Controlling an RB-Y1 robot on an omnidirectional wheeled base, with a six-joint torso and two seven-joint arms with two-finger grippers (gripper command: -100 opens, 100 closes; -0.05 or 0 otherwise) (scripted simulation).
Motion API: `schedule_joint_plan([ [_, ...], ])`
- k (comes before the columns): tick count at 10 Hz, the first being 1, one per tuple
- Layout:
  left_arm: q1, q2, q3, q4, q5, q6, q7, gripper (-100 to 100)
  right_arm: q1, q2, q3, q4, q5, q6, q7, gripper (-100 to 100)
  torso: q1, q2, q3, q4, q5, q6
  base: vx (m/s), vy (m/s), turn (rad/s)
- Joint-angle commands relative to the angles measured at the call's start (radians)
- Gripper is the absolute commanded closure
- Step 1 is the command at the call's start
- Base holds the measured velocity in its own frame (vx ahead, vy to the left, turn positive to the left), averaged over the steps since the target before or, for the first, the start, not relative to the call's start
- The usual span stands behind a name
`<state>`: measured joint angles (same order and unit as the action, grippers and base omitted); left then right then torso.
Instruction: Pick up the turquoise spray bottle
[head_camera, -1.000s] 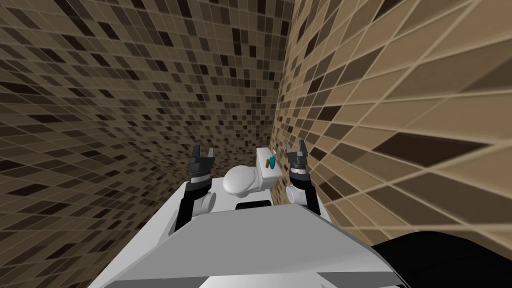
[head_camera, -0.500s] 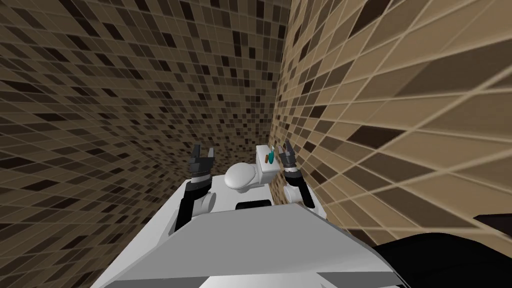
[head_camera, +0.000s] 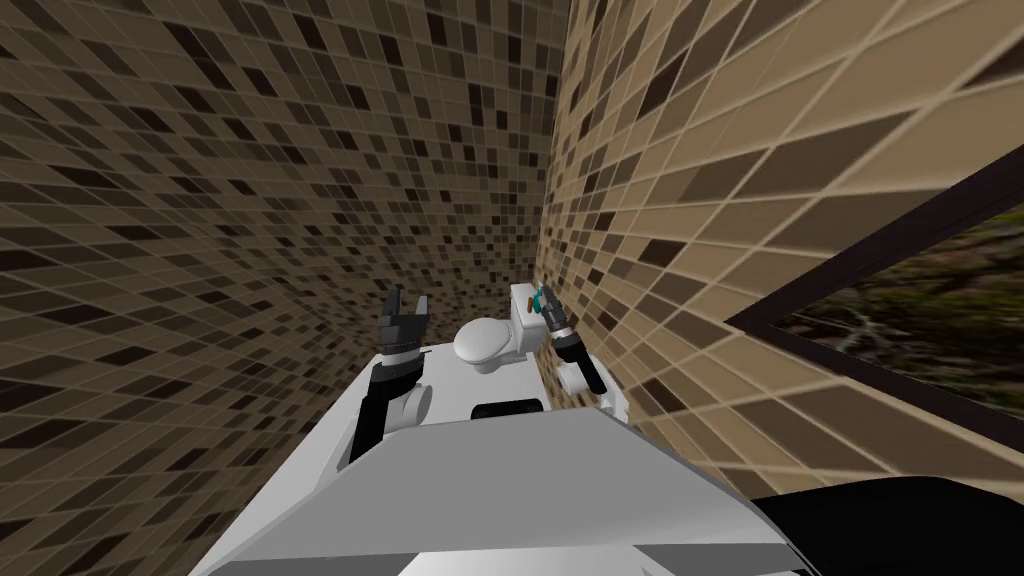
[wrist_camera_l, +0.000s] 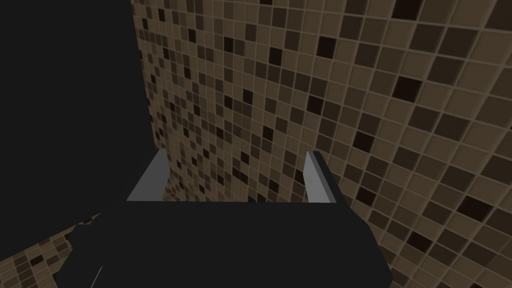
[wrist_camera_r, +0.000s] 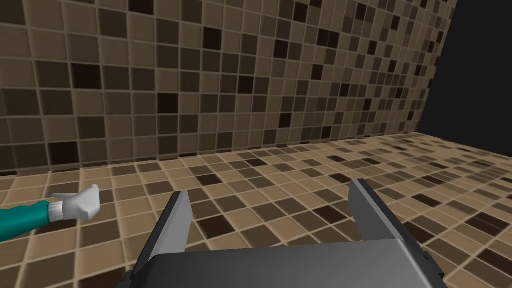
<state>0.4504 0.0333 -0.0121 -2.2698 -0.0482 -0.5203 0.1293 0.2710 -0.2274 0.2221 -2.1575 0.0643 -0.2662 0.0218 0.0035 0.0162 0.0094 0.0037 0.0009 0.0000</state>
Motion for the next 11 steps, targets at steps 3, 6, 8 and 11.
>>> schedule_joint_plan([
  [3, 0.000, 0.000, 0.000, 0.000, 0.000, 0.000, 0.000, 0, -0.062, -0.050, 0.058, 0.052, 0.021, 0.082, 0.032, -100, -0.001, -0.001, 0.000, 0.000, 0.000, 0.000, -0.206, 0.023, -0.040],
  [6, 0.000, 0.000, 0.000, 0.000, 0.000, 0.000, 0.000, 0, -0.143, -0.102, 0.129, 0.121, 0.045, 0.169, 0.072, -100, 0.001, -0.005, -0.003, -0.001, 0.000, 0.000, -0.166, 0.043, -0.039],
  [8, 0.000, 0.000, 0.000, 0.000, 0.000, 0.000, 0.000, 0, -0.170, -0.122, 0.151, 0.145, 0.052, 0.202, 0.086, -100, 0.000, -0.005, -0.003, -0.001, 0.000, 0.000, -0.144, 0.030, -0.022],
  [11, 0.000, 0.000, 0.000, 0.000, 0.000, 0.000, 0.000, 0, -0.248, -0.190, 0.210, 0.216, 0.067, 0.292, 0.129, -100, -0.001, -0.011, -0.006, -0.002, 0.000, 0.000, -0.085, 0.016, -0.017],
])
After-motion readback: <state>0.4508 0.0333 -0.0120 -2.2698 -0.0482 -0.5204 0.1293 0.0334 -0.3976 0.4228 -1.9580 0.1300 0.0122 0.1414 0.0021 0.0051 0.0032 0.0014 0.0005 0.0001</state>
